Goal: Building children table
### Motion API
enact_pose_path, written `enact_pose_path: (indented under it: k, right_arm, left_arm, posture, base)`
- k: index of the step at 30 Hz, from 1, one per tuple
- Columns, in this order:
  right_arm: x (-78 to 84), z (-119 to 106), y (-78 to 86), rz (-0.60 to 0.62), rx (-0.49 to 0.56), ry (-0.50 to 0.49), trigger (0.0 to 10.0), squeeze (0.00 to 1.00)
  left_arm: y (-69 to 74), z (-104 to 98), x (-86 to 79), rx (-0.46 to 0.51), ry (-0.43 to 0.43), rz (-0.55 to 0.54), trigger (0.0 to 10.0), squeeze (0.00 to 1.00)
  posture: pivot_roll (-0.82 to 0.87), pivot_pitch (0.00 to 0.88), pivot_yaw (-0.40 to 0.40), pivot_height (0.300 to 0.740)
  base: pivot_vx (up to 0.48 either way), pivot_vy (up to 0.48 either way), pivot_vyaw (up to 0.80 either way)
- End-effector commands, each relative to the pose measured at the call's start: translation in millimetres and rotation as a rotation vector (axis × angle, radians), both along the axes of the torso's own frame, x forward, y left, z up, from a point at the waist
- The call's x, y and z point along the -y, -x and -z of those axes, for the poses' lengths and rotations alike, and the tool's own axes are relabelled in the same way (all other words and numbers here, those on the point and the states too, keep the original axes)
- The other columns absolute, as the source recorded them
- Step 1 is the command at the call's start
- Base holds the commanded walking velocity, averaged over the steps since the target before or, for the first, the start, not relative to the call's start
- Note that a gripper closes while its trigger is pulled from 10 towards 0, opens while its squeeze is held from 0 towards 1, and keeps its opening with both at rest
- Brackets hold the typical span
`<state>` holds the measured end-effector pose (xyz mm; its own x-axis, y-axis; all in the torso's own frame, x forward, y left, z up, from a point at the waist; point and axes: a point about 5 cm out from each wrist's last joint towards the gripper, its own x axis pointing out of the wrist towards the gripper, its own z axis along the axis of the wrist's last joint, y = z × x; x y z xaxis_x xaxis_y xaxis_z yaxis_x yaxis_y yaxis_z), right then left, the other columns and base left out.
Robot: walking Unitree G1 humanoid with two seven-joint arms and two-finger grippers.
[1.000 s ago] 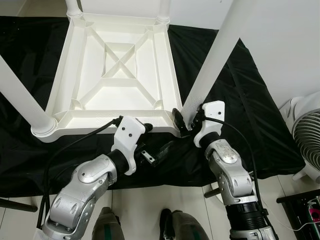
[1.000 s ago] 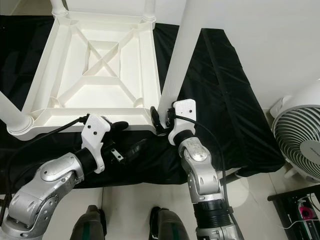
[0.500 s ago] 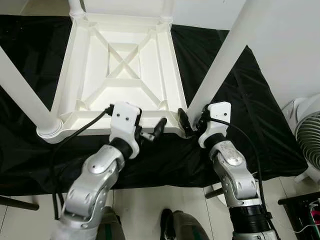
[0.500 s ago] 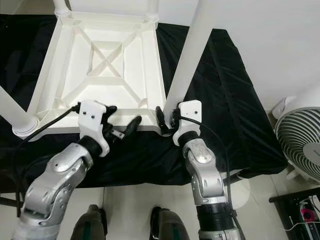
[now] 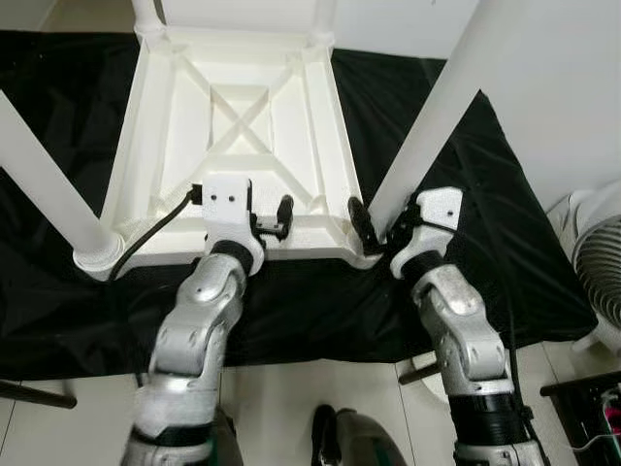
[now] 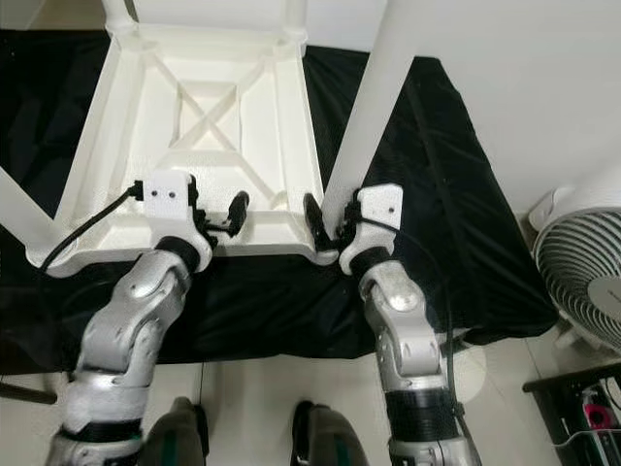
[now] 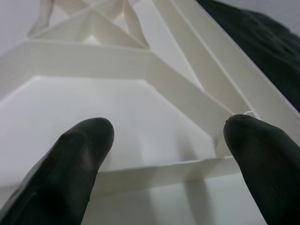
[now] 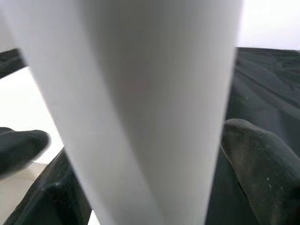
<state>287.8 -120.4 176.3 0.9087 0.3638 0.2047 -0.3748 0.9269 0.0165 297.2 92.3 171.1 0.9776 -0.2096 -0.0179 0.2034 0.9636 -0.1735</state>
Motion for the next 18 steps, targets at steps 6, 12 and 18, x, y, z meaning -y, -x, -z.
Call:
enact_pose_path:
  k: [6, 12, 18]
  right_arm:
    - [-0.4, -4.6, 6.8, -0.048, 0.046, 0.022, 10.0, 0.00]
    - [3.7, -11.3, 8.9, -0.049, 0.078, 0.019, 10.0, 0.00]
    - [7.1, -18.2, 6.3, -0.025, 0.107, 0.015, 10.0, 0.00]
  left_arm:
    - [-7.0, -3.0, 2.7, 0.001, 0.036, -0.032, 10.0, 0.00]
    - [-8.4, -1.4, -1.6, -0.004, -0.019, -0.110, 10.0, 0.00]
    - [-9.5, -4.7, -9.5, 0.042, -0.094, -0.182, 10.0, 0.00]
  posture:
    - [-0.01, 0.182, -0.060, 0.740]
    - [-0.01, 0.182, -0.053, 0.740]
    - [0.00, 0.160, -0.041, 0.740]
  base:
    - [0.000, 0.000, 0.00]
    - [0.000, 0.000, 0.00]
    - [0.000, 0.000, 0.00]
